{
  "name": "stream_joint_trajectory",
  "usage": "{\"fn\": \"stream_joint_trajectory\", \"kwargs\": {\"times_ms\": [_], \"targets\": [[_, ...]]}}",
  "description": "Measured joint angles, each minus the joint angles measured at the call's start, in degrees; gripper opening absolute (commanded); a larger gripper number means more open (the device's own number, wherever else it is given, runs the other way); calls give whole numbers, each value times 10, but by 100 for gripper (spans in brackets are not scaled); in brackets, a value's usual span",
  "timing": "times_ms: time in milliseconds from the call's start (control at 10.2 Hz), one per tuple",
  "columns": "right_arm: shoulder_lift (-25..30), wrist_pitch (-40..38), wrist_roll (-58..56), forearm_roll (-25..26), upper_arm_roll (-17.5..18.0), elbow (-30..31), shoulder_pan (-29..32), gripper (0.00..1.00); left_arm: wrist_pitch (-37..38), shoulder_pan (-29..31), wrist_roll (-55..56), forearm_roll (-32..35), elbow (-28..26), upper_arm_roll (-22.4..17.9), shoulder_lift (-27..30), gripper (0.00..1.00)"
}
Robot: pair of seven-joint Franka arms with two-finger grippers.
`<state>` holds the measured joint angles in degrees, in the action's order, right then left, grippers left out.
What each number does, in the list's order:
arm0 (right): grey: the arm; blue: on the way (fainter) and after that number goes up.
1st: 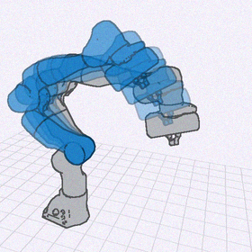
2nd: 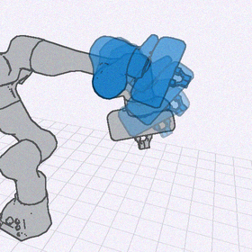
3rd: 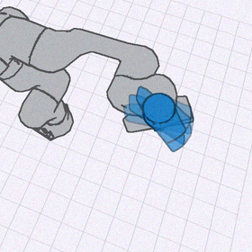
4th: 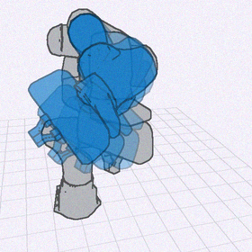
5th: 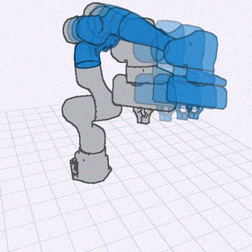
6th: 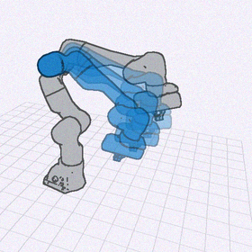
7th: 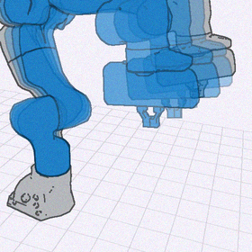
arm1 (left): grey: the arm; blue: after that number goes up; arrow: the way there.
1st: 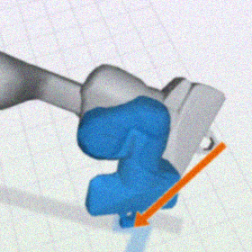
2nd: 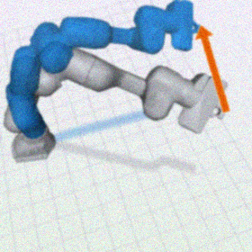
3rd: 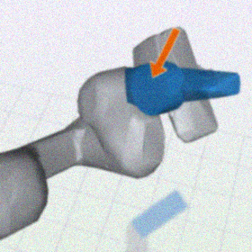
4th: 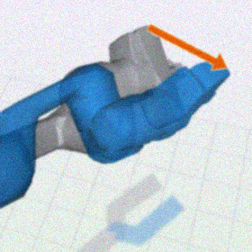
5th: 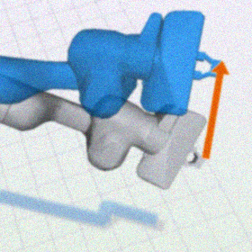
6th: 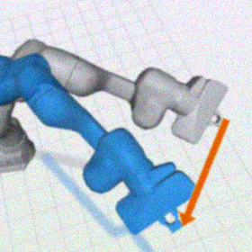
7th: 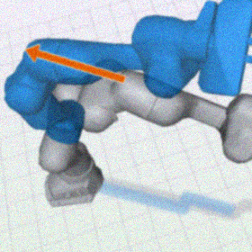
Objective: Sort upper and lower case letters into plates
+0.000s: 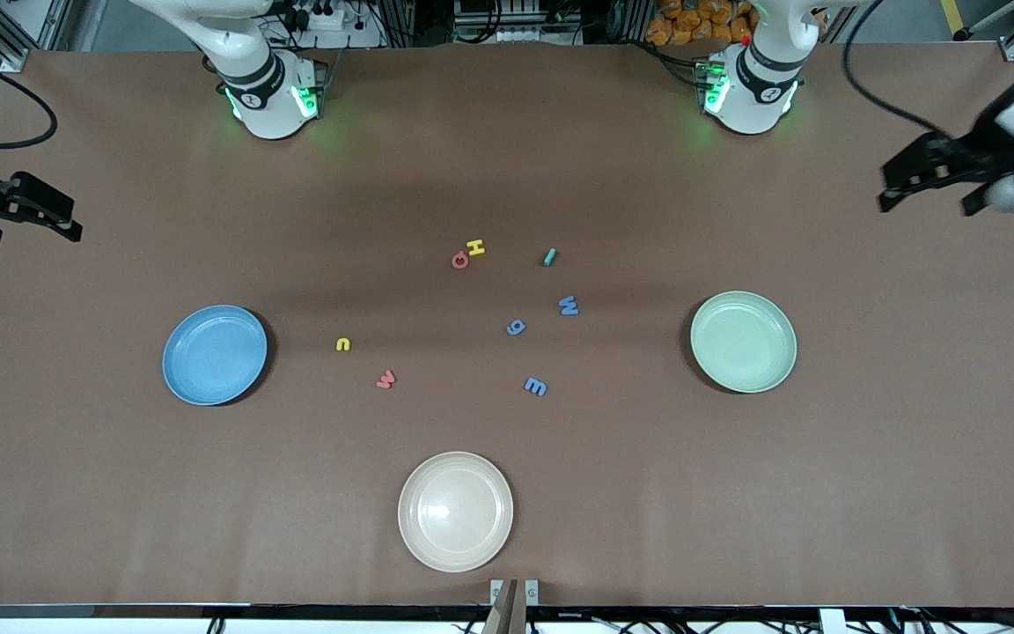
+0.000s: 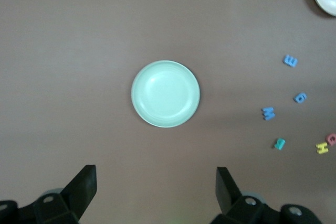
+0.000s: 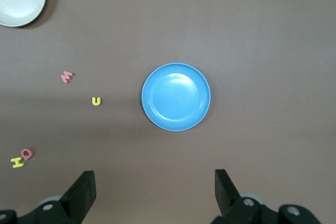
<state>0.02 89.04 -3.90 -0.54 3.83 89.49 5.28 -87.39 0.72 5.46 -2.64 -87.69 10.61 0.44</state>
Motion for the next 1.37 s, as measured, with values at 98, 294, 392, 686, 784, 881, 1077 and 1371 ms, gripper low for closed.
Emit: {"fn": "stream_joint_trajectory", "kwargs": {"times_ms": [98,294,392,686,784,881,1077,1371], "targets": [[-2,10,0,-1,0,15,0,100,-3,-4,27,-3,-1,29,-17,100],[-8,89,-2,-5,3,85,-10,100,-24,-13,114,-8,-2,88,-58,100],[-15,137,3,-6,5,127,-30,100,-43,-27,164,-8,-3,107,-83,100],[-78,224,82,-6,9,177,-106,100,-85,-115,250,-8,-4,116,-157,100],[-107,249,98,-6,9,179,-121,100,-106,-147,254,-8,-5,117,-179,100],[-137,274,106,-6,9,179,-129,100,-134,-180,260,-4,-6,117,-199,100],[-187,311,109,-25,9,180,-136,100,-184,-227,263,22,-11,116,-243,100],[-245,390,122,-31,9,189,-177,100,-344,-247,263,59,-88,115,-297,100]]}}
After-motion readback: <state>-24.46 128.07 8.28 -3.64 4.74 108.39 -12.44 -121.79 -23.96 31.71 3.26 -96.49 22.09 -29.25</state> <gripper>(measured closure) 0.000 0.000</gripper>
